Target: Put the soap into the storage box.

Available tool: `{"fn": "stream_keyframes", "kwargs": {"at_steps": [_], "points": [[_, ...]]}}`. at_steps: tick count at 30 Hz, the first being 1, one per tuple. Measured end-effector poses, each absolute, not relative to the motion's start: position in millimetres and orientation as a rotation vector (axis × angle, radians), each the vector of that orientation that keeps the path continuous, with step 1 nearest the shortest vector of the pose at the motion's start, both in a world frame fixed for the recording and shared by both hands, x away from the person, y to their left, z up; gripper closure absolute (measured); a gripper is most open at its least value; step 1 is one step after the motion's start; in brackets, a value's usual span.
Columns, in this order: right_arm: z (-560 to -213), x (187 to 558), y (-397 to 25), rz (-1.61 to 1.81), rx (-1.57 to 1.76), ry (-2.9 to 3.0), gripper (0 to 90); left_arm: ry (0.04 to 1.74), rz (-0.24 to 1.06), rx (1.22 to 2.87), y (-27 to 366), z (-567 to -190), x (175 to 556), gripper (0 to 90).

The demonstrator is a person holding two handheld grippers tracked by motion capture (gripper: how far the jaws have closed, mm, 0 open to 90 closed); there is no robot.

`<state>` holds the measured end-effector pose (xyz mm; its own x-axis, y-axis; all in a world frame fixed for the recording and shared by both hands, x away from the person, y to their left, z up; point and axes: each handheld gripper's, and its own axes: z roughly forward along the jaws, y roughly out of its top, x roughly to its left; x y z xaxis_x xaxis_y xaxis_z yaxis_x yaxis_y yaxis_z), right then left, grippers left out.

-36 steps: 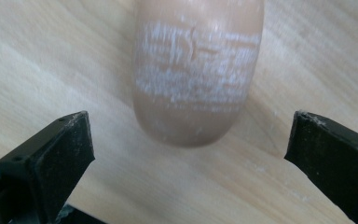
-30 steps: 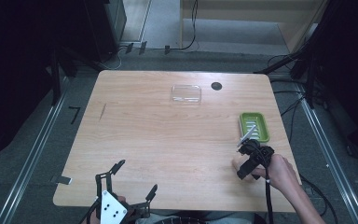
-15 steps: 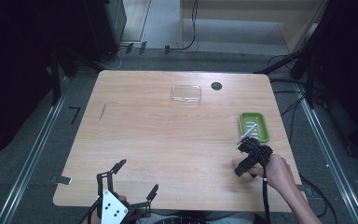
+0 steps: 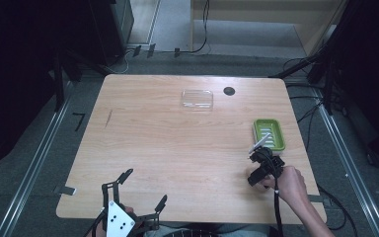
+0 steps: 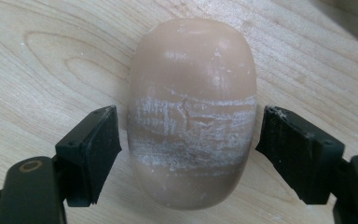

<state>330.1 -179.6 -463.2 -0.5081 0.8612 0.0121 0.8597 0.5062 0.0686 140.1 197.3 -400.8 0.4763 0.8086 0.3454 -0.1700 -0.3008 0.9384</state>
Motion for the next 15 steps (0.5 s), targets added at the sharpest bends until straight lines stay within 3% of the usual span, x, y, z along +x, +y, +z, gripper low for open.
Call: {"fn": "stream_keyframes", "kwargs": {"at_steps": [15], "points": [[-468.8,332.4,-174.6,0.039,1.548,2.697,30.5,0.565,1.075,1.586,197.1,-400.9,140.2,0.0]]}}
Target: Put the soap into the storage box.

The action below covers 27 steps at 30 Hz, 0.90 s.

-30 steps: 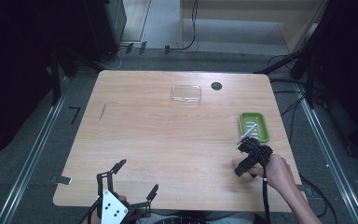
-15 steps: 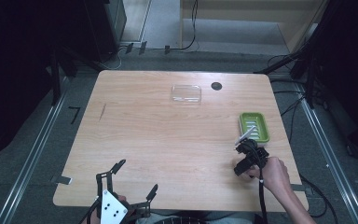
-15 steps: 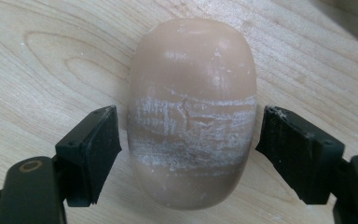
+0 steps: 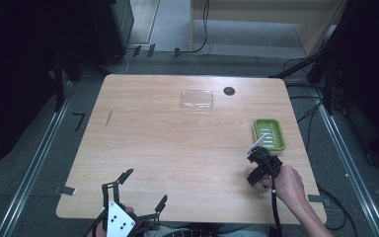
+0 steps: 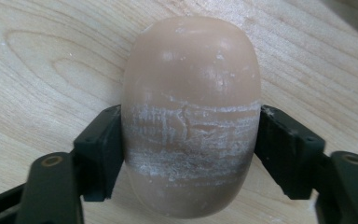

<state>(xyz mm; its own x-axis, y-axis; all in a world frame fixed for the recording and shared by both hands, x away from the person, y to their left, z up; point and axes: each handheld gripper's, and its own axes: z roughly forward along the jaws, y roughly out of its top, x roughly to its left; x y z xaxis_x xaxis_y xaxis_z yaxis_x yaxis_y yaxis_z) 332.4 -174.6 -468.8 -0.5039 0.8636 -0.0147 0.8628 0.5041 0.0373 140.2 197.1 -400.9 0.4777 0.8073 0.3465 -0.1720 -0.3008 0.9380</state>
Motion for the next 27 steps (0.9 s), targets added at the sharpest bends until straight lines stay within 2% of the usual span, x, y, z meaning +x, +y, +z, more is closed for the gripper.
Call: {"fn": "stream_keyframes", "kwargs": {"at_steps": [27], "points": [[-463.5,331.9,-176.7,0.053,1.526,2.722,33.6,0.563,1.077,1.586,197.3,-400.9,139.8,0.0]]}}
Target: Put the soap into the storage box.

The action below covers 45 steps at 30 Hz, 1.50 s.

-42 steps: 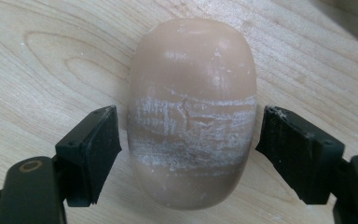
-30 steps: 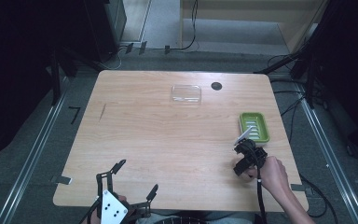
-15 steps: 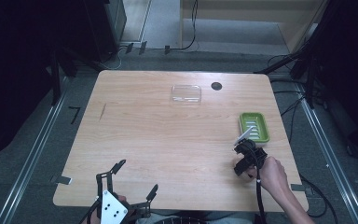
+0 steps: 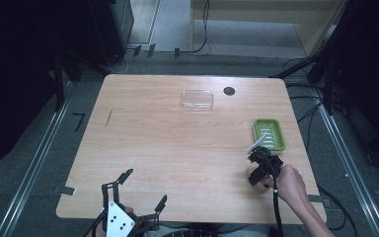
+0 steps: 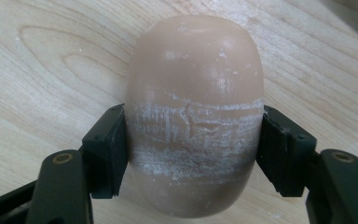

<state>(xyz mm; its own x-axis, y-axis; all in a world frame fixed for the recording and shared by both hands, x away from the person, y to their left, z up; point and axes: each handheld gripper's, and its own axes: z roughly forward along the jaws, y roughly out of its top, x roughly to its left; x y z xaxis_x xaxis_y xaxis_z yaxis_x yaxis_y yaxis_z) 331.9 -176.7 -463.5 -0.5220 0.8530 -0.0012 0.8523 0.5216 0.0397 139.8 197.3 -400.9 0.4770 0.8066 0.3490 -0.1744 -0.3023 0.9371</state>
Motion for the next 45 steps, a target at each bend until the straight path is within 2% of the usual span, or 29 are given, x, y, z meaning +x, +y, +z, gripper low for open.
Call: {"fn": "stream_keyframes", "kwargs": {"at_steps": [45], "points": [[-435.6,343.6,-203.3,-0.013,1.516,2.727,33.6,0.567,1.077,1.585,196.4,-401.2,140.3,0.0]]}}
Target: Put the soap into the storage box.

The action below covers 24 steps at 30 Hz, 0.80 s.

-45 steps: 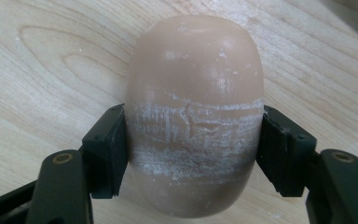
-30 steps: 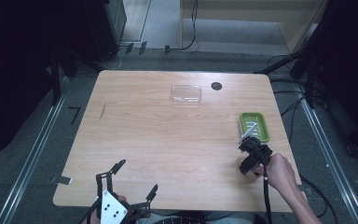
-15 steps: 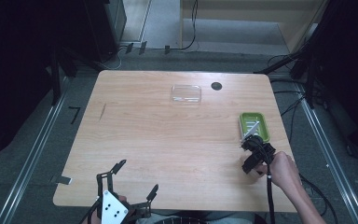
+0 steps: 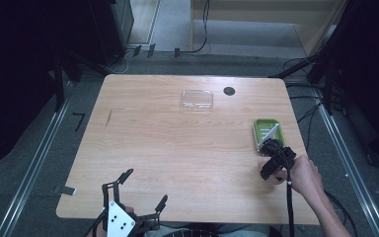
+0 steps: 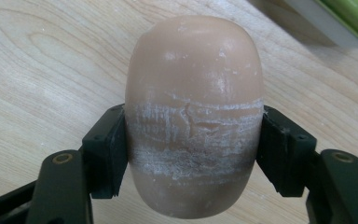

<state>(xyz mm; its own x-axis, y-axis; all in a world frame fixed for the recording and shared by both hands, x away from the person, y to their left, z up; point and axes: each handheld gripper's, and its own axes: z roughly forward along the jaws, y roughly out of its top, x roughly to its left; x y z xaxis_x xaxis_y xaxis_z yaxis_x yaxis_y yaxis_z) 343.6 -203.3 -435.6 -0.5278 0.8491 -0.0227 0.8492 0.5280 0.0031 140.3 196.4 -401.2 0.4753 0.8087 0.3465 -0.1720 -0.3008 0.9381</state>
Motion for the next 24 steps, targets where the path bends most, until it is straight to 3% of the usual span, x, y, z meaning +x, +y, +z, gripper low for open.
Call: {"fn": "stream_keyframes", "kwargs": {"at_steps": [24], "points": [[-426.9,356.0,-212.2,-0.038,1.529,2.716,33.5,0.568,1.075,1.583,196.7,-401.1,140.6,0.0]]}}
